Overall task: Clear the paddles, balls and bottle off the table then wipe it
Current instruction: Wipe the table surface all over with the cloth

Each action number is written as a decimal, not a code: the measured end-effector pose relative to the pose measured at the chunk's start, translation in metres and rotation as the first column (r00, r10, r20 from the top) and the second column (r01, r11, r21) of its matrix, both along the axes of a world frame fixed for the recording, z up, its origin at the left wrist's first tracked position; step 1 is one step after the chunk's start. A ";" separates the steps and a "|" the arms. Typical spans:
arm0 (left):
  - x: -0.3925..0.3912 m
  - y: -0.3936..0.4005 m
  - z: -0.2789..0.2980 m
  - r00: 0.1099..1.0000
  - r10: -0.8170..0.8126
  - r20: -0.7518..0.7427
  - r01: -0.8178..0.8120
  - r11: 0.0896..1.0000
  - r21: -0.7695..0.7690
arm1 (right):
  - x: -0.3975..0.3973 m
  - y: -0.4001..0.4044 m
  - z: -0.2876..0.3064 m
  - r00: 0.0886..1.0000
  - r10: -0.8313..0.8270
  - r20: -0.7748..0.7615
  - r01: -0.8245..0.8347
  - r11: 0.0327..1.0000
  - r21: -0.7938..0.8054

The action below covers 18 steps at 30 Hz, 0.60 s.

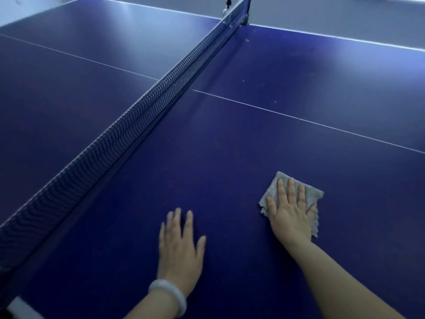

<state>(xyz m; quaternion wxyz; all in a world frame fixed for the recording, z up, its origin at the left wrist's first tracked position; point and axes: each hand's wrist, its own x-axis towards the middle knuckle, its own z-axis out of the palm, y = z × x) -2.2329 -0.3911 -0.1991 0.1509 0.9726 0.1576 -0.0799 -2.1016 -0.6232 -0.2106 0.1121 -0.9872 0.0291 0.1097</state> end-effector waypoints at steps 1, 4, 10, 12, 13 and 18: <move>-0.016 0.015 0.000 0.999 0.037 -0.039 -0.035 0.998 0.045 | 0.000 0.000 0.001 1.000 -0.007 -0.008 0.007 1.000 0.004; -0.043 0.047 0.001 0.982 0.053 -0.183 -0.041 0.997 0.071 | 0.000 0.008 0.008 0.996 -0.071 -0.048 0.072 0.997 0.013; -0.036 0.061 0.005 0.939 -0.085 -0.334 0.089 0.996 -0.003 | -0.068 0.049 0.002 0.909 0.414 0.039 -0.414 0.910 -0.012; -0.031 0.073 0.009 0.931 -0.109 -0.347 0.120 0.993 0.011 | -0.075 0.033 0.000 0.867 0.498 0.016 -0.498 0.867 -0.018; -0.024 0.080 0.012 0.932 -0.097 -0.350 0.109 0.994 0.016 | -0.067 0.021 0.000 0.881 0.473 0.003 -0.473 0.880 -0.043; 0.013 0.090 0.019 0.912 -0.003 -0.409 0.000 1.000 -0.007 | -0.006 0.021 0.012 0.978 -0.193 -0.072 0.189 0.980 -0.060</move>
